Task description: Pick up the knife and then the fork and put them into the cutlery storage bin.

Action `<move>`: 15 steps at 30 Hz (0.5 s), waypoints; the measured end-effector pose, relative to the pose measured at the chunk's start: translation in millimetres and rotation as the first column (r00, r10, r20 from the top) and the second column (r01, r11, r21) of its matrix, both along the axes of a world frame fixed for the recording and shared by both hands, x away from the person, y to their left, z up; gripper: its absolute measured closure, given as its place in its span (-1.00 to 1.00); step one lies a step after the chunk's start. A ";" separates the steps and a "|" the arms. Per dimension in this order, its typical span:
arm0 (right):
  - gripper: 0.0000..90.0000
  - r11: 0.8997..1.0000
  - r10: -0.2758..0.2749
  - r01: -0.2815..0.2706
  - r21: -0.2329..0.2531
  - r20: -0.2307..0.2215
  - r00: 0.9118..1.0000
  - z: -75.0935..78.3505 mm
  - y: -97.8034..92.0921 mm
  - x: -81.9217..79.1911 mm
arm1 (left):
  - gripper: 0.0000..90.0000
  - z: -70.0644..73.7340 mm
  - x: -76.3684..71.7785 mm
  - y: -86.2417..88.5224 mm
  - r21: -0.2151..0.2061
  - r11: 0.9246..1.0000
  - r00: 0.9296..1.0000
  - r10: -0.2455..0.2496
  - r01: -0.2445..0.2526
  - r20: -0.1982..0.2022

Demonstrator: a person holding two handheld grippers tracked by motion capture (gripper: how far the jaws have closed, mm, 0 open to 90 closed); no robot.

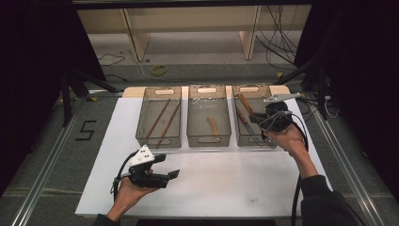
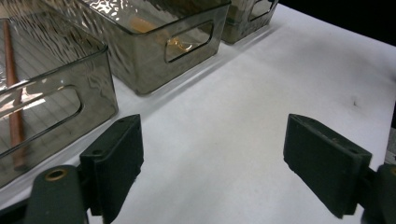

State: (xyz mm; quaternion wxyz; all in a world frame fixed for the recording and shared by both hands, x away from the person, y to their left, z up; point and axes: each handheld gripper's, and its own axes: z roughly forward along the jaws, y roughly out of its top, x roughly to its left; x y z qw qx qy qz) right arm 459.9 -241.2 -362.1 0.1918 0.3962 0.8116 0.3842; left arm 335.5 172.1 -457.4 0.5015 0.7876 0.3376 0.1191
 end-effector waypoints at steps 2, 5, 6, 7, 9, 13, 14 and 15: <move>0.73 1.000 -0.013 0.013 0.002 0.001 1.000 3.2 -1.3 6.7 | -0.57 -1.0 -0.2 0.8 0.006 1.000 1.000 0.002 -0.002 0.003; 0.73 0.999 -0.038 0.038 0.005 0.001 0.999 6.8 -2.4 15.7 | -0.57 -1.6 -0.9 2.9 -0.003 1.000 1.000 0.010 -0.010 0.009; 0.73 0.999 -0.044 0.044 0.006 0.001 0.999 8.0 -2.7 18.6 | -0.57 -1.9 -0.7 3.9 -0.003 1.000 1.000 0.010 -0.010 0.009; 0.73 0.999 -0.049 0.049 0.008 0.001 0.999 9.3 -3.0 21.2 | -0.57 -2.3 -0.7 4.9 -0.004 1.000 1.000 0.010 -0.010 0.010; 0.73 0.998 -0.063 0.063 0.001 0.005 0.998 11.3 -3.1 26.2 | -0.57 -3.9 -0.8 6.1 -0.004 1.000 1.000 0.013 -0.012 0.008; 0.73 0.996 -0.092 0.092 -0.016 0.007 0.996 12.2 -3.4 37.2 | -0.57 -6.3 -1.2 6.7 0.000 1.000 1.000 0.015 -0.015 0.005; 0.73 0.995 -0.099 0.099 -0.018 0.005 0.995 11.7 -3.6 40.1 | -0.57 -6.5 -1.2 6.8 0.004 1.000 1.000 0.012 -0.012 0.006; 0.73 0.995 -0.103 0.103 -0.017 0.000 0.995 10.6 -3.7 43.3 | -0.57 -6.6 -1.3 6.8 0.005 1.000 1.000 0.012 -0.012 0.008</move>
